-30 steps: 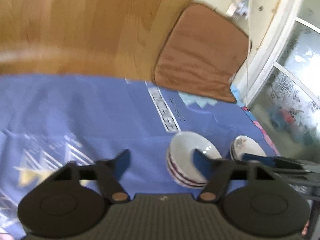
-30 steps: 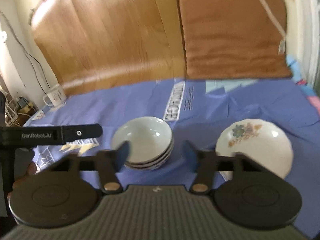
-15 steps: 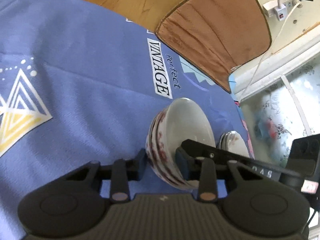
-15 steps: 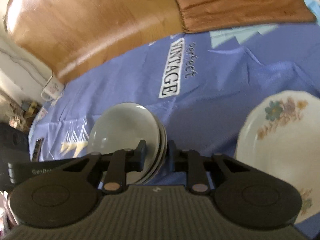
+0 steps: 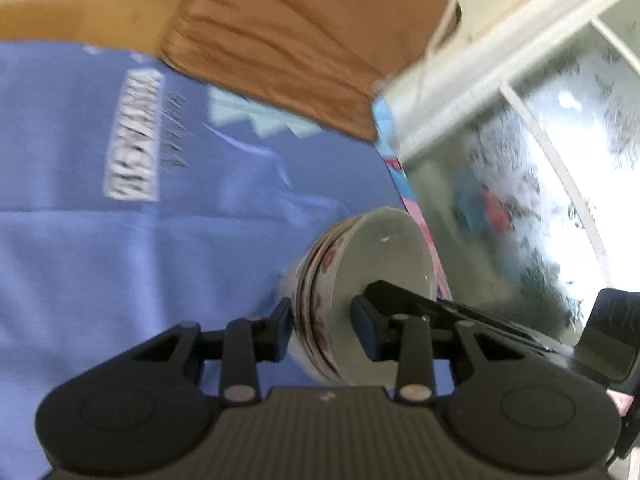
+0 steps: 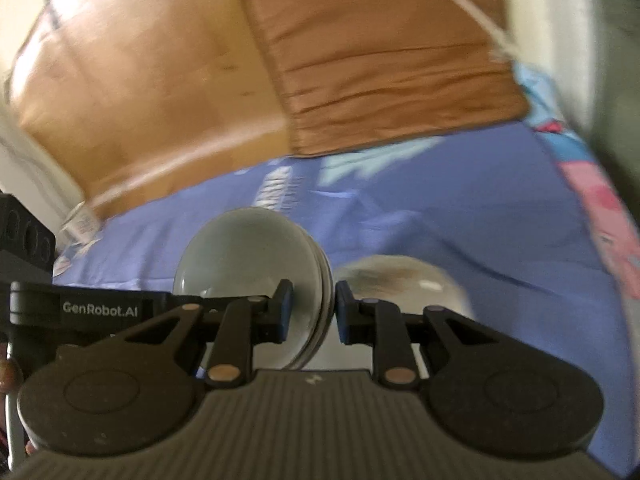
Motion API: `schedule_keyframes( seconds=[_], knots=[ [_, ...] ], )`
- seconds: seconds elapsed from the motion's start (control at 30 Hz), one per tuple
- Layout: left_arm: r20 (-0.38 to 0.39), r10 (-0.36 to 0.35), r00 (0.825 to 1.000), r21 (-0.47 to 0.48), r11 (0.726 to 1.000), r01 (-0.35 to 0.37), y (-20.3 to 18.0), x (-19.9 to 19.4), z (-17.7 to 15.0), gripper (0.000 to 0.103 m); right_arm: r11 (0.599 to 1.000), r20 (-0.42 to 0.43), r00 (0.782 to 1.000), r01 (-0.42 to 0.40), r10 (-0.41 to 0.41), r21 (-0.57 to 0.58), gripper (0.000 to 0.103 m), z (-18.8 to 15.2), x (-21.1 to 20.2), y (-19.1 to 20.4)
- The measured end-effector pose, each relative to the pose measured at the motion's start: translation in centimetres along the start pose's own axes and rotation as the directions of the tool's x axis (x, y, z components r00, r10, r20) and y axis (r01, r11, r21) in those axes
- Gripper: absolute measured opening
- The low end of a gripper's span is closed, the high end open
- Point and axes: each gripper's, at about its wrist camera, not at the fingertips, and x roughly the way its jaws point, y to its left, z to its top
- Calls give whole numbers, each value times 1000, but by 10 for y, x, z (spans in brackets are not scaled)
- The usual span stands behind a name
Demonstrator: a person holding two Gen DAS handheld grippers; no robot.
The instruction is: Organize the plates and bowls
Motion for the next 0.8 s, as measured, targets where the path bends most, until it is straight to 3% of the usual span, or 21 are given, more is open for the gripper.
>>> schedule_keyframes(
  seconds=[0.17,0.27,0.3,0.37,0.4,0.6,0.73,0.8],
  knots=[
    [-59,35,998,40,999,-33,-19,39,-1,34,997,-15,998,63,-63,48,24,-12,-2,-31],
    [-5,65,998,69,996,-64,-24,35,-2,46,996,8,996,87,-88,21,27,-14,2,-29],
    [15,67,998,73,995,-68,-25,28,-1,56,995,36,994,102,-102,12,28,-14,1,-27],
    [64,64,996,90,994,-70,-26,10,-1,61,993,91,989,118,-118,5,44,-14,-6,-24],
    [87,69,994,101,992,-78,-28,3,1,62,993,121,986,118,-118,9,45,-15,-9,-23],
    [239,162,957,164,965,-204,-31,-39,-15,62,992,320,939,118,-127,47,45,-41,-42,-8],
    [281,214,936,196,941,-274,-28,-50,-39,62,989,430,893,92,-133,114,69,-75,-60,7],
    [286,235,929,212,930,-300,-25,-53,-53,62,985,441,887,75,-136,154,77,-92,-63,13]
  ],
)
